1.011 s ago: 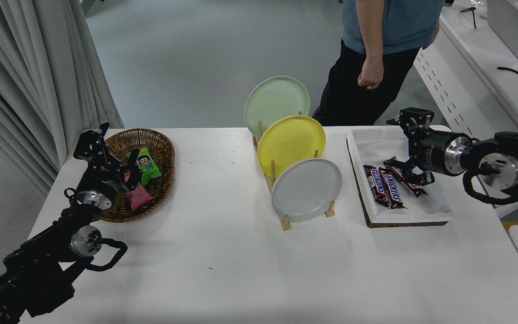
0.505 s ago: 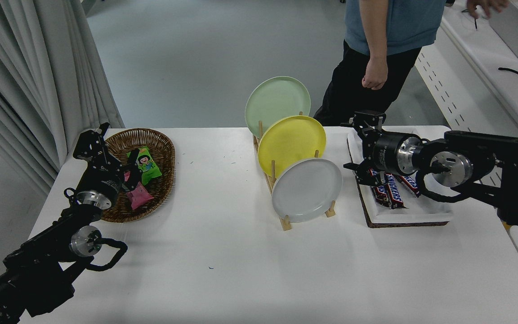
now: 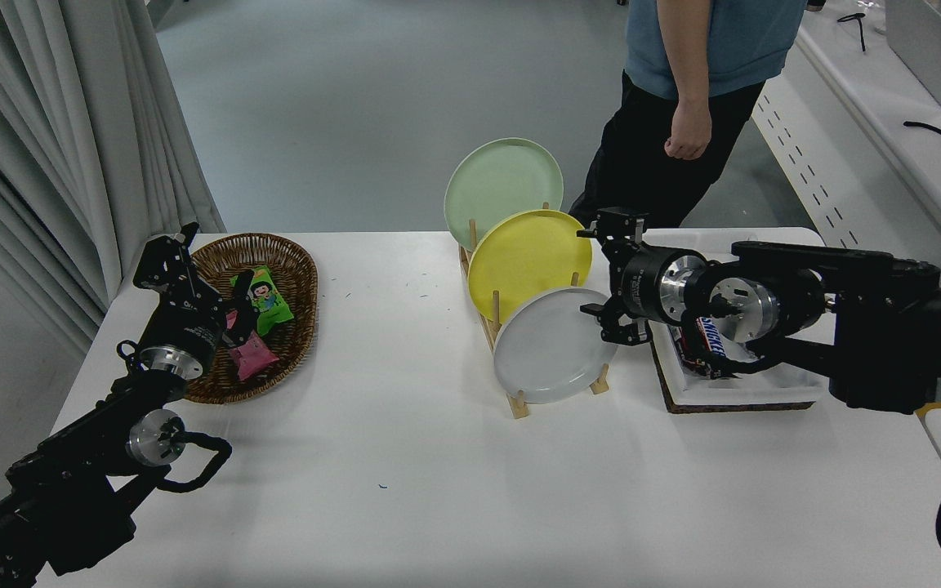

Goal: Place the plate on the table

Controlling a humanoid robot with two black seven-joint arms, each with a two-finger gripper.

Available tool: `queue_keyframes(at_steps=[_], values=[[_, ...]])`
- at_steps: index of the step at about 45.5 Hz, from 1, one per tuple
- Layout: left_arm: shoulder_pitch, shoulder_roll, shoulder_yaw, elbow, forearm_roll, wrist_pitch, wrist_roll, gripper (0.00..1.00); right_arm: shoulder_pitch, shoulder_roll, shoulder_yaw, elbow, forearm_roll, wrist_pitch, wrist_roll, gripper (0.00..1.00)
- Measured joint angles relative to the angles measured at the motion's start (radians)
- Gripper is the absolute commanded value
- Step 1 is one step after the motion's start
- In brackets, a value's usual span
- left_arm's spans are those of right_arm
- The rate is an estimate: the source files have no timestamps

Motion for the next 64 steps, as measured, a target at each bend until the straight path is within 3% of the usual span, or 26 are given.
queue_keyframes(at_steps=[18,64], values=[[0.000,0.000,0.000,0.000,0.000,0.000,0.000,1.00,-0.002,0.049,0.009,-0.005,0.097,-0.072,-0.001,0.99],[0.000,0.000,0.000,0.000,0.000,0.001,0.000,1.00,-0.008,0.079,0.066,-0.089,0.087,-0.080,0.000,0.99]])
